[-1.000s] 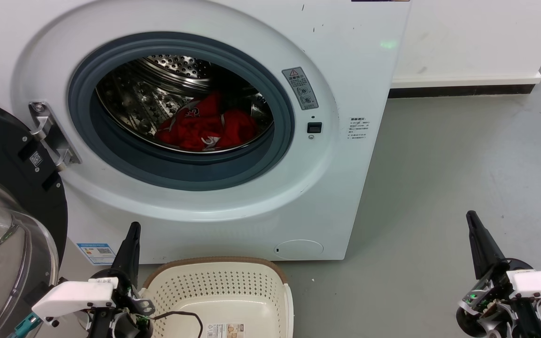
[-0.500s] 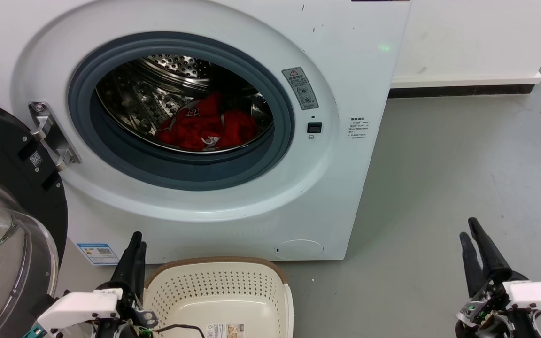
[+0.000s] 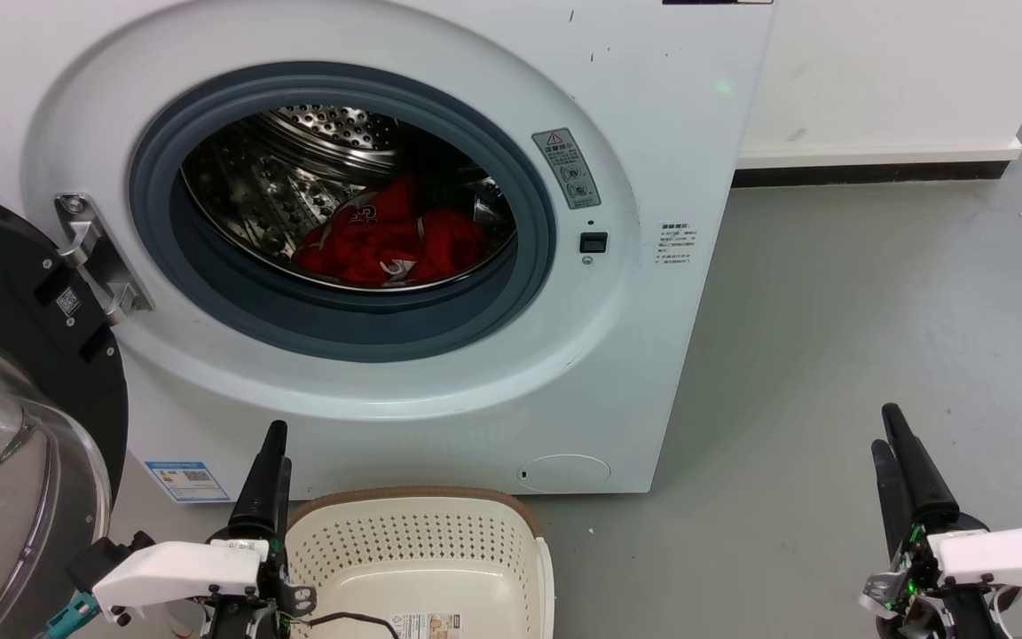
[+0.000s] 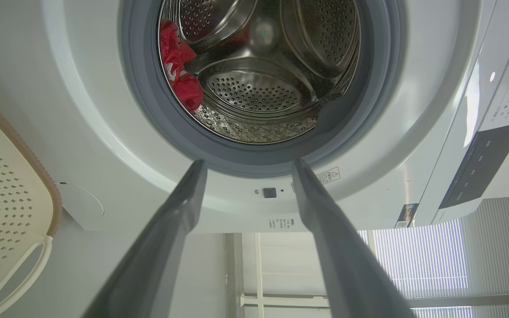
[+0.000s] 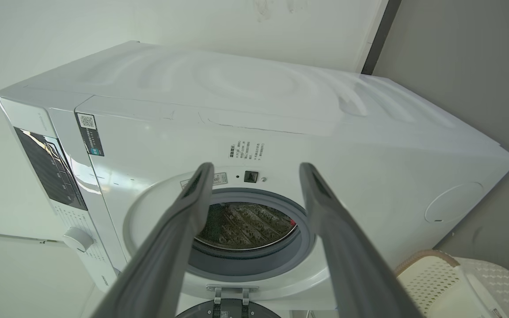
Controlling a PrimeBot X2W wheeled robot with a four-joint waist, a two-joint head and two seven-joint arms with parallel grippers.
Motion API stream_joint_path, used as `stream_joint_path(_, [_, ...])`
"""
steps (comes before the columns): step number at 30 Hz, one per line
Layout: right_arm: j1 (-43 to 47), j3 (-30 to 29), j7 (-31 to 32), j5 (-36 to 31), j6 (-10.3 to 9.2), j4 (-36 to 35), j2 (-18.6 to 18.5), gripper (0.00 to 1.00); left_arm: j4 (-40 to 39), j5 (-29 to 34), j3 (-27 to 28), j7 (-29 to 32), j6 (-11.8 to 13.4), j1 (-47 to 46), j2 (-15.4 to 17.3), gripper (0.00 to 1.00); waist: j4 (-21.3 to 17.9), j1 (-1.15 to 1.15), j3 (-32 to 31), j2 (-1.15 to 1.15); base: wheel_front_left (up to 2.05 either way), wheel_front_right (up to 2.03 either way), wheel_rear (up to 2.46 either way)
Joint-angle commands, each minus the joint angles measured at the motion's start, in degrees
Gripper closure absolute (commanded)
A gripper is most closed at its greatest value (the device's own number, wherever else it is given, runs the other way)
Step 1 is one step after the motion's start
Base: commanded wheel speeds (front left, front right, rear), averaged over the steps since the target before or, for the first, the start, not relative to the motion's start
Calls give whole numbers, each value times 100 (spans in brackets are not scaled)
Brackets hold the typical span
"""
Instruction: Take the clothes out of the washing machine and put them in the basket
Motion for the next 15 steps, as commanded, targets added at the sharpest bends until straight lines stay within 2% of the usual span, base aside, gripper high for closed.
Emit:
stream_joint_path(1, [-57,22,-73,-337,1,-170,-7,0,-148,340,-16,-74,-2,-133,21,0,3,0,-3,0,0,0,0])
stream_joint_path(5, [-32,31,-147,-813,1,-263,-7,0,-217,761,-10,-148,-2,-138,17,0,3,0,-7,0,0,0,0])
stream_joint_path(15, [54,133,-380,-2657,1,-559,-6,0,-439,2116,-48,-379,19,-147,14,0,-4,0,-10,0,0,0,0])
